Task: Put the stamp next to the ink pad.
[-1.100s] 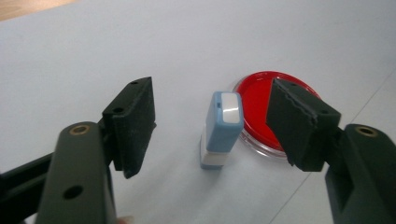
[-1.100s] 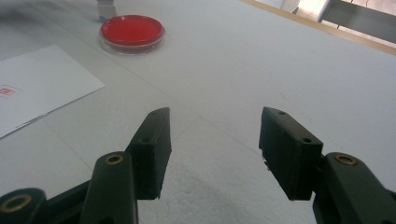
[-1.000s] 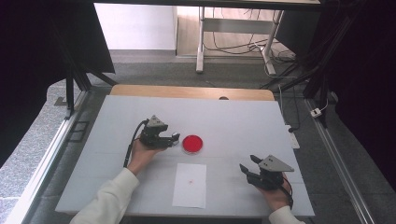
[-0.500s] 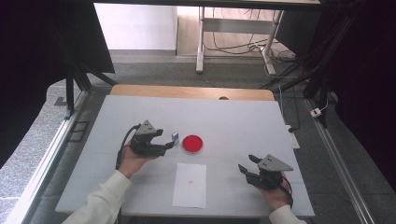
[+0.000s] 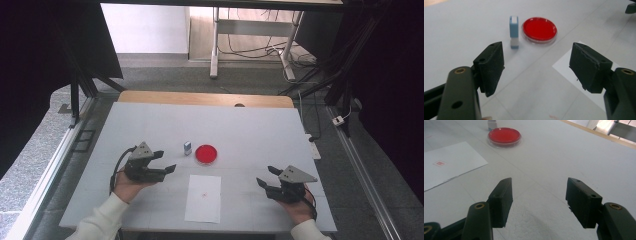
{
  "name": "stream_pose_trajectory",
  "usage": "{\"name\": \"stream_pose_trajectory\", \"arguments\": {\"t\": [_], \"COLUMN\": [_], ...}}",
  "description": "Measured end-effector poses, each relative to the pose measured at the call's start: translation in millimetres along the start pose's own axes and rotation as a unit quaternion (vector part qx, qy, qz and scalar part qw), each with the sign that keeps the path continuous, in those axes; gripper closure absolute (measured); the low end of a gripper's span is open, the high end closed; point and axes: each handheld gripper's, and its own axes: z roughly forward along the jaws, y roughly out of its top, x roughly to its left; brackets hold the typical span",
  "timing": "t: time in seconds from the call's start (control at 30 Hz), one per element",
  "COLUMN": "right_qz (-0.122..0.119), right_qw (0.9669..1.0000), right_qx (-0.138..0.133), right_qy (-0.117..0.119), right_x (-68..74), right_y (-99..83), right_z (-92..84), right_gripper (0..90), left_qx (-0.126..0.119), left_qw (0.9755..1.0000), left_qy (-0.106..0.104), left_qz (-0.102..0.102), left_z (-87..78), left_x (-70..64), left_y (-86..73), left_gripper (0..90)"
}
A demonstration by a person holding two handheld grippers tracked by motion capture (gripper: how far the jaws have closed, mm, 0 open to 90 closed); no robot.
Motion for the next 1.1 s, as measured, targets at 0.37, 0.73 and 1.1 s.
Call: {"name": "stream_pose_trajectory", "arguments": {"t": [0.37, 0.73, 1.1], "right_qz": [0.002, 0.005, 0.003], "right_qw": [1.0000, 0.9999, 0.9999], "right_qx": [0.008, 0.012, 0.010], "right_qy": [0.000, -0.009, -0.005], "right_x": [-6.0, -11.8, -11.3], "right_y": [-7.0, -14.0, -14.3], "right_z": [-6.9, -11.2, -10.6], "right_gripper": [36.1, 36.1, 36.1], "left_qx": [-0.007, -0.010, -0.007], "left_qw": [0.9999, 0.9998, 0.9999], "left_qy": [0.010, 0.013, 0.012], "left_qz": [-0.007, -0.008, -0.008], "left_z": [-26.0, -32.5, -30.7], "left_x": [0.1, -0.2, 0.0], "left_y": [-29.4, -35.1, -35.7], "left_gripper": [28.2, 28.2, 28.2]}}
